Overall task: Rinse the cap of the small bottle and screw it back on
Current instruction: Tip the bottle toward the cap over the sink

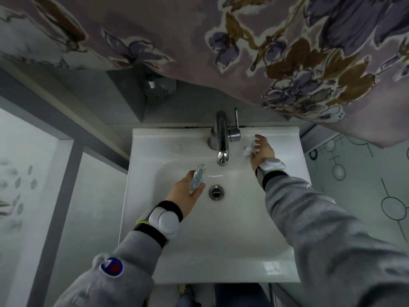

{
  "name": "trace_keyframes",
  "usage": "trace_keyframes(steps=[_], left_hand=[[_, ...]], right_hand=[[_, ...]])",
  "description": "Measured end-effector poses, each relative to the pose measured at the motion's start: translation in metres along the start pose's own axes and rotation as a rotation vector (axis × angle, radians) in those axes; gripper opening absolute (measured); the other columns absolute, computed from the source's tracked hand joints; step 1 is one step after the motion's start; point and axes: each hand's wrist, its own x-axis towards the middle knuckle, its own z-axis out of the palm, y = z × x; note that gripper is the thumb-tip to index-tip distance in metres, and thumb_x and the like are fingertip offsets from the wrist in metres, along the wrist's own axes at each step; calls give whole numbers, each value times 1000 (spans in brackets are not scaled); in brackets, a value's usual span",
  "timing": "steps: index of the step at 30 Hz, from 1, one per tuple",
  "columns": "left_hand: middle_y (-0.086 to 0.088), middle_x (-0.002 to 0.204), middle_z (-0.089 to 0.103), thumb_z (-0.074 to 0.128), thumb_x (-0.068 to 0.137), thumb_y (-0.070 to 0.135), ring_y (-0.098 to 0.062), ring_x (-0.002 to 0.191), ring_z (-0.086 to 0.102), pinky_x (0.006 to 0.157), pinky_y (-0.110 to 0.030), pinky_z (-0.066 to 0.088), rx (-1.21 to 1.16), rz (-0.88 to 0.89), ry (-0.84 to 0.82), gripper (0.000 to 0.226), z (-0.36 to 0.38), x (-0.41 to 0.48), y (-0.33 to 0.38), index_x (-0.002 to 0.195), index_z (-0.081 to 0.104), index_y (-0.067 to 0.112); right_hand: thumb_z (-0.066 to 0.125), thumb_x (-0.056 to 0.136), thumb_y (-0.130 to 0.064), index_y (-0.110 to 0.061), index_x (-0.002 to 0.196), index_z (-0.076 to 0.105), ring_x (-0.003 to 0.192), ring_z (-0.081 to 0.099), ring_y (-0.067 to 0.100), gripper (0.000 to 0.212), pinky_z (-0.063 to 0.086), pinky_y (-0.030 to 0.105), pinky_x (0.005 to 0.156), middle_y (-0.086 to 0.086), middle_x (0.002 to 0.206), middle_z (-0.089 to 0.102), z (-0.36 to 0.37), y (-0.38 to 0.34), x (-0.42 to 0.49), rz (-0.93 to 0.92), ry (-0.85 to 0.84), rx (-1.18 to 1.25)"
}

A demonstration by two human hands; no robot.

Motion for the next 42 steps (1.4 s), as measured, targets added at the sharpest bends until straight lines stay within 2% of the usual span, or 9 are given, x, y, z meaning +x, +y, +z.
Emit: trace_keyframes(steps=[5, 8, 11, 14, 21, 26, 29, 33, 42], left_hand=[[-9, 110, 66, 52, 94, 33, -26, 96, 62, 84, -32, 49, -28, 3, 14, 35, 2, 7, 0, 123, 48, 16], [-9, 115, 65, 52, 93, 34, -27, 101, 62, 88, -36, 49, -72, 2, 21, 37, 3, 9, -2, 126, 46, 17], [-7, 112, 64, 52, 93, 36, -26, 98, 61, 84, -33, 47, -78, -3, 38, 40, 7, 15, -2, 129, 44, 20], [-1, 103, 62, 51, 94, 34, -24, 95, 60, 79, -28, 42, -132, -20, 107, 41, 13, 19, 0, 131, 41, 21], [-11, 124, 61, 46, 96, 36, -28, 113, 58, 93, -34, 45, -208, -97, 36, 54, 21, 23, -8, 143, 27, 18], [-7, 148, 41, 41, 91, 35, -23, 135, 39, 112, -34, 29, -259, -114, -101, 60, 7, 31, -27, 148, 24, 25], [-7, 152, 33, 49, 92, 20, -24, 137, 35, 107, -24, 25, -48, -22, 89, 51, -7, 42, -39, 142, 38, 18], [-12, 142, 40, 63, 85, 23, -30, 128, 42, 103, -36, 38, 112, -96, 369, 59, -22, 69, -45, 137, 38, 11], [-7, 147, 38, 64, 84, 38, -27, 137, 29, 105, -44, 30, 434, -185, 215, 78, -30, 127, -57, 146, 21, 18]], right_hand=[[51, 89, -5, -21, 135, 40, 107, 50, 18, 50, 49, 22, 83, 7, 130, 44, -2, 8, -20, -56, -56, 34], [66, 73, -1, -18, 121, 49, 90, 56, 20, 53, 53, 35, 78, 9, 114, 54, 8, 10, -64, -174, -29, -43], [76, 70, -9, -22, 112, 53, 81, 56, 13, 50, 47, 16, 65, 4, 102, 58, 22, 4, -120, -331, -300, 25], [79, 68, -27, -21, 124, 46, 91, 56, 6, 66, 46, 12, 72, -2, 112, 54, 34, -7, -151, -494, -504, -36], [73, 76, -13, -14, 125, 51, 90, 62, 21, 54, 56, 35, 76, 5, 121, 58, 56, -29, -153, -473, -361, -162], [64, 86, -22, -15, 123, 54, 98, 64, 28, 39, 55, 46, 78, 8, 116, 64, 61, -25, -138, -468, -402, -212], [62, 88, -27, -19, 125, 53, 100, 64, 26, 39, 54, 45, 82, 7, 116, 66, 61, -21, -131, -457, -393, -237], [60, 89, -29, -24, 127, 51, 99, 64, 26, 40, 55, 44, 84, 5, 118, 66, 59, -19, -125, -434, -391, -275], [53, 94, -31, -21, 134, 45, 102, 63, 36, 42, 51, 47, 84, 16, 116, 64, 47, -25, -119, -435, -436, -377]])
